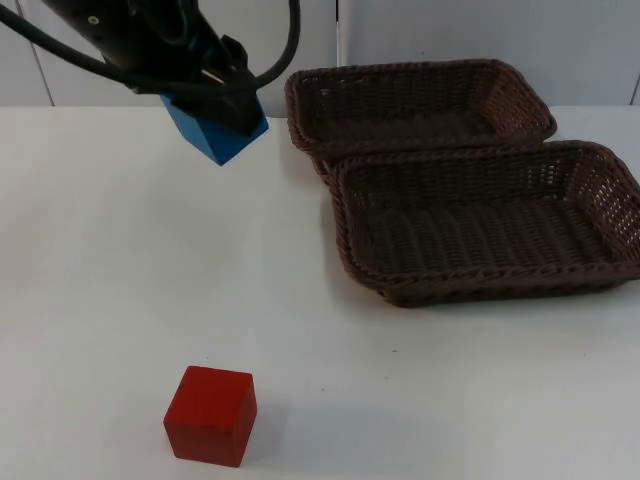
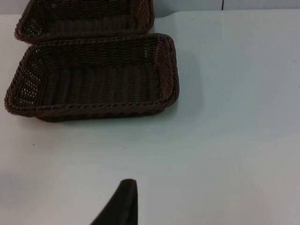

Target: Pick up one cube with the left hand and place it into the upper basket. Pick up one cube with the right hand and place it into the lower basket.

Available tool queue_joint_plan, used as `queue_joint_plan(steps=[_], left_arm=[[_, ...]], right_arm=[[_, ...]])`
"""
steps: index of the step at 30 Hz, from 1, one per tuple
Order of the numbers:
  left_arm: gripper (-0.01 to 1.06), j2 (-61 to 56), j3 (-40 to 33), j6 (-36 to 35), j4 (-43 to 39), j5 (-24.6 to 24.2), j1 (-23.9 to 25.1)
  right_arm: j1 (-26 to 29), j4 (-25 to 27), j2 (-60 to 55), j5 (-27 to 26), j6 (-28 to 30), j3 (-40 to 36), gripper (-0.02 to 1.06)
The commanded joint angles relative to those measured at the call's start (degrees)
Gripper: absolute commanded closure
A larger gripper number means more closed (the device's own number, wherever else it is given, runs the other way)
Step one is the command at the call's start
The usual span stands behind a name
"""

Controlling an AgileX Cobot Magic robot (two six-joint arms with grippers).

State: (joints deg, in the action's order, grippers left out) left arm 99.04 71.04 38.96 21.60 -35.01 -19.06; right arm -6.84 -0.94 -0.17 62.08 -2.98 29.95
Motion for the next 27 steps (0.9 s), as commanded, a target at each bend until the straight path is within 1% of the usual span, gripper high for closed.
queue_joint_plan(steps=[1,24,27], left_arm=[[1.05,-0.8,0.2,-0.5,0.0,-0.1,-0.2],[1.05,-0.7,0.2,-0.7,0.6,1.5,-0.2],[1.05,-0.7,0.2,-0.7,0.9,2.7,-0.2]], right_arm=[[0.4,0.2,0.2,-0.4,0.2,-0.4,-0.01],[0.4,0.2,0.2,-0.4,0.2,-0.4,-0.01],[0.4,0.2,0.2,-0.4,0.2,-0.4,-0.01]])
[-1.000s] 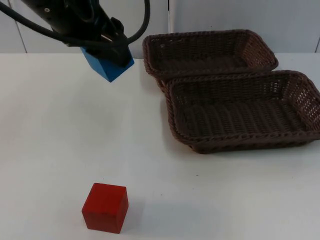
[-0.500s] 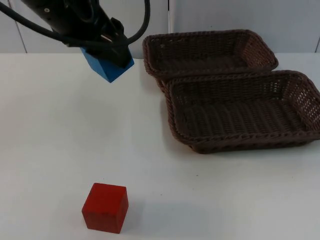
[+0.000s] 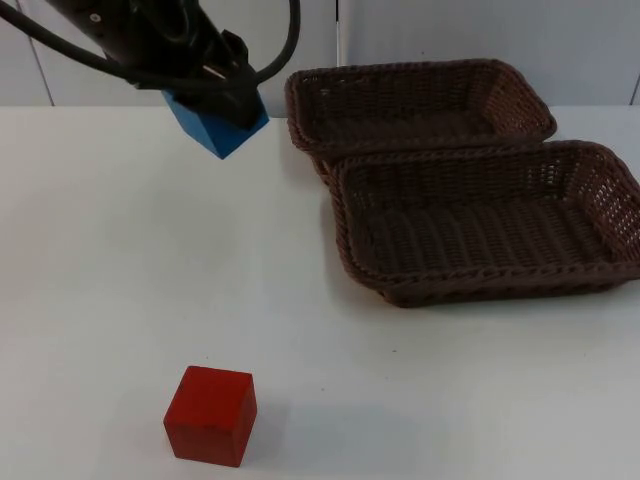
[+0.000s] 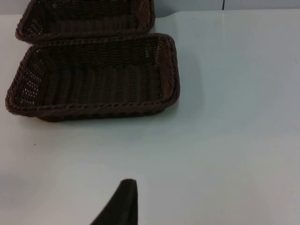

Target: Pick up one cube with the left hand and place it into the upper basket. Pick up one cube with the right hand and place it into the lower basket.

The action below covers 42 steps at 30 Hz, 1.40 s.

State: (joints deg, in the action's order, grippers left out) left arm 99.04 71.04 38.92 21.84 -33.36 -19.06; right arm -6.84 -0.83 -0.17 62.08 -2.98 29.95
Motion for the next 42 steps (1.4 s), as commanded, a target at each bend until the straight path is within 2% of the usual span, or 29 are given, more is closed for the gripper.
queue_joint_plan(steps=[1,9,16,27,38,42], left_arm=[[1.05,-0.7,0.2,-0.7,1.9,2.0,-0.2],[1.05,-0.7,0.5,-0.7,6.6,7.6,-0.2],[1.05,0.9,4.5,-0.9,7.8,4.7,-0.2],[1.05,10.0,15.7,-1.8,12.9,3.8,-0.2],[1.05,22.3,30.8,-3.5,15.5,3.8,-0.3],[1.05,29.8,38.5,-3.5,17.9,4.2,-0.3]], right_arm=[[0.4,0.1,0.2,-0.4,0.2,-0.4,-0.01],[0.4,0.1,0.2,-0.4,0.2,-0.4,-0.01],[0.4,0.1,0.2,-0.4,0.2,-0.4,-0.01],[0.4,0.1,0.2,-0.4,0.2,-0.4,-0.01],[0.4,0.0,0.2,-0.4,0.2,-0.4,-0.01],[0.4,0.0,0.2,-0.4,0.2,-0.4,-0.01]])
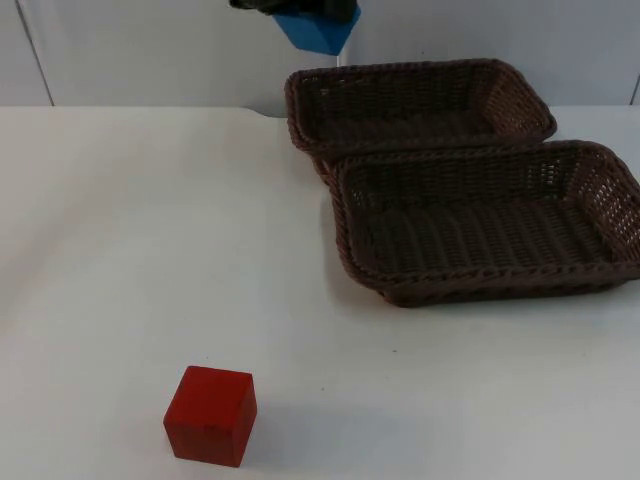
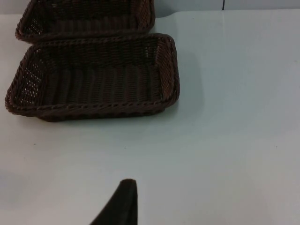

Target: Pick up one cube with the left hand and place it into the upper basket. Pick up one cube with the right hand and place it into the lower basket.

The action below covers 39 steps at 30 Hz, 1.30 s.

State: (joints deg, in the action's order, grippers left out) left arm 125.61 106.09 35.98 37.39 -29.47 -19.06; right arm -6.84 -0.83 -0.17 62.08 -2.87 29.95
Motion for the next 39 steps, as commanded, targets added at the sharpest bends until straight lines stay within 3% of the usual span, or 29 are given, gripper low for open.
queue_joint_plan(steps=[1,7,13,20,29,39], left_arm=[[1.05,3.2,3.5,-0.6,2.4,0.3,-0.3],[1.05,11.2,12.3,-0.6,3.6,1.0,-0.5],[1.05,18.4,20.0,-0.3,3.5,6.2,-1.2],[1.05,25.7,27.7,0.9,3.5,6.2,-2.9],[1.05,30.1,29.7,1.4,3.2,8.0,-3.6],[1.05,30.3,29.5,0.6,-3.8,7.9,-3.6]], right_arm=[[0.4,0.0,0.2,-0.4,0.1,-0.4,-0.01],[0.4,0.0,0.2,-0.4,0.1,-0.4,-0.01],[0.4,0.0,0.2,-0.4,0.1,-0.4,-0.01],[0.4,0.0,0.2,-0.3,0.1,-0.4,-0.01],[0.4,0.0,0.2,-0.3,0.2,-0.4,-0.01],[0.4,0.0,0.2,-0.3,0.3,-0.4,-0.01]])
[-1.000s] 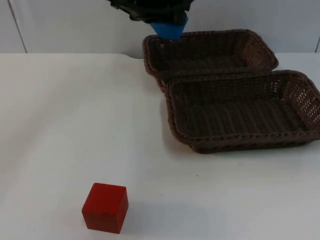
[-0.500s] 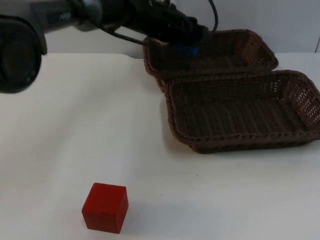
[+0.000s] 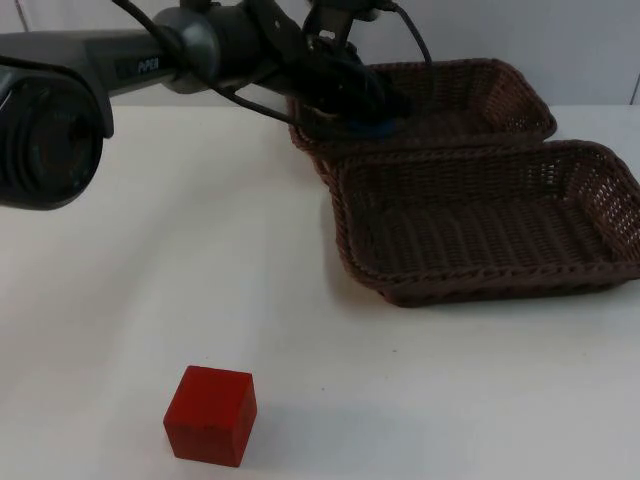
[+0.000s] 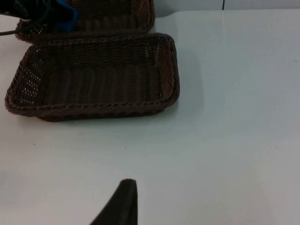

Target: Pick up one cube with the left hand and place it into the upper basket. Pick up one cube with the right hand and place it into the lower basket.

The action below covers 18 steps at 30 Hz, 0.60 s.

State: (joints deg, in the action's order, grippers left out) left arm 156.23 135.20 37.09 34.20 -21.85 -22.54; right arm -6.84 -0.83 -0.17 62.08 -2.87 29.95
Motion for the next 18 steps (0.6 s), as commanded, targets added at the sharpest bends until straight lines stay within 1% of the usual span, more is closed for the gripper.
queue_joint_plan(steps=[1,8,10,11,12,13,16,18], left_arm=[[1.05,-0.3,0.4,-0.5,-0.6,0.1,-0.1],[1.05,-0.3,0.4,-1.6,-0.6,-0.3,-0.1],[1.00,-0.3,0.4,-1.6,-0.6,-0.3,-0.1],[0.90,-0.3,0.4,-1.6,-0.6,-0.3,-0.1],[0.82,-0.3,0.4,-1.6,-0.4,-0.3,-0.1],[0.82,-0.3,0.4,-1.6,-0.4,-0.3,-0.1],[0.51,-0.3,0.4,-1.6,-0.2,-0.4,-0.1],[0.34,-0.3,0.4,-1.6,-0.1,-0.6,-0.1]], right_arm=[[0.4,0.0,0.2,-0.3,0.3,-0.4,-0.01],[0.4,0.0,0.2,-0.3,0.3,-0.4,-0.01],[0.4,0.0,0.2,-0.3,0.3,-0.4,-0.01],[0.4,0.0,0.2,-0.3,0.3,-0.4,-0.01],[0.4,0.0,0.2,-0.3,0.3,-0.4,-0.01],[0.4,0.0,0.2,-0.3,0.3,-0.4,-0.01],[0.4,0.0,0.2,-0.3,0.3,-0.4,-0.01],[0.4,0.0,0.2,-0.3,0.3,-0.4,-0.01]])
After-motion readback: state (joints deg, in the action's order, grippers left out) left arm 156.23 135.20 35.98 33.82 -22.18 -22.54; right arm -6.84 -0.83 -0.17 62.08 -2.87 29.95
